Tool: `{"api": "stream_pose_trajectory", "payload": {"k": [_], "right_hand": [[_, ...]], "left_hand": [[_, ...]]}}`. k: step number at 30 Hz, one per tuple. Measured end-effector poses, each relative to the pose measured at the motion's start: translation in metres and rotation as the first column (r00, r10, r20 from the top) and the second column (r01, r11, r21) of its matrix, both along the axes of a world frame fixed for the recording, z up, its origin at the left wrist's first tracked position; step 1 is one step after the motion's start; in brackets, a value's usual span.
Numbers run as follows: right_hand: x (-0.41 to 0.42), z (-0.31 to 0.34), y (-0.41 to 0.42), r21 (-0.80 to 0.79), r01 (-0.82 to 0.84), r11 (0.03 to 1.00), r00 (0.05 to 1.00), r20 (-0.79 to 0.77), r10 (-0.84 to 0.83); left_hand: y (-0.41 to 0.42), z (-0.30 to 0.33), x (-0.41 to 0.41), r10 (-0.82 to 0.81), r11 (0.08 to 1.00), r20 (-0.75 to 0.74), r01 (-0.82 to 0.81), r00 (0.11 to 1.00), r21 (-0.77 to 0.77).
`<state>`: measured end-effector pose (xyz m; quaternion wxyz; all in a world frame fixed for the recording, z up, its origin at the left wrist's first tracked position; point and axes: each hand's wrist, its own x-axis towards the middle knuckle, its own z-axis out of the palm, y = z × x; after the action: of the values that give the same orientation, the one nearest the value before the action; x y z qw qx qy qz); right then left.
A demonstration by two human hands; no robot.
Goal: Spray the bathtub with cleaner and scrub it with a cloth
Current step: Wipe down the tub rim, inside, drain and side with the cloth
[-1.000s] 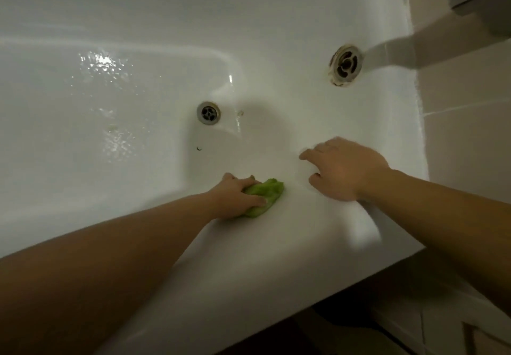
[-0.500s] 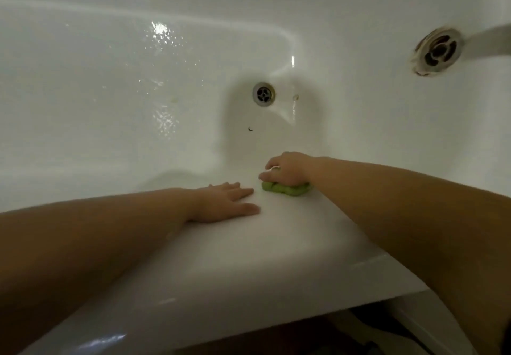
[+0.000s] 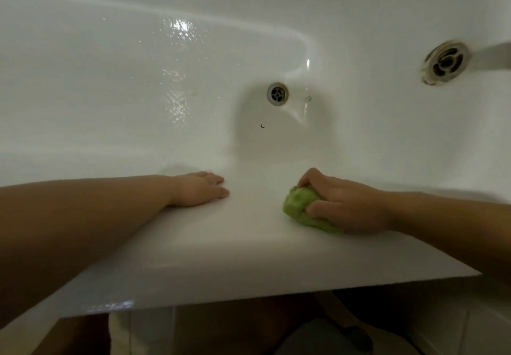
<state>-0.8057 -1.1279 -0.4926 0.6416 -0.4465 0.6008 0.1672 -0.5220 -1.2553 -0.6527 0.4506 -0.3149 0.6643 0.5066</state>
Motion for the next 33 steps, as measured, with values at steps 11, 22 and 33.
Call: {"api": "stream_pose_trajectory", "payload": {"k": [11,22,33], "right_hand": [[0.020,-0.175,-0.034,-0.097,-0.001,0.995,0.944,-0.328,-0.031],[0.056,-0.049,-0.024,-0.130,0.000,0.992,0.983,0.184,0.024],[0.097,-0.203,-0.065,-0.045,-0.055,0.997,0.962,-0.268,0.041]], "left_hand": [[-0.011,0.003,0.021,0.095,0.995,-0.027,-0.096,0.995,-0.018],[-0.036,0.023,0.071,0.044,0.999,0.030,-0.044,0.999,-0.007],[-0.052,0.006,0.106,0.073,0.993,0.043,-0.069,0.996,-0.093]]}}
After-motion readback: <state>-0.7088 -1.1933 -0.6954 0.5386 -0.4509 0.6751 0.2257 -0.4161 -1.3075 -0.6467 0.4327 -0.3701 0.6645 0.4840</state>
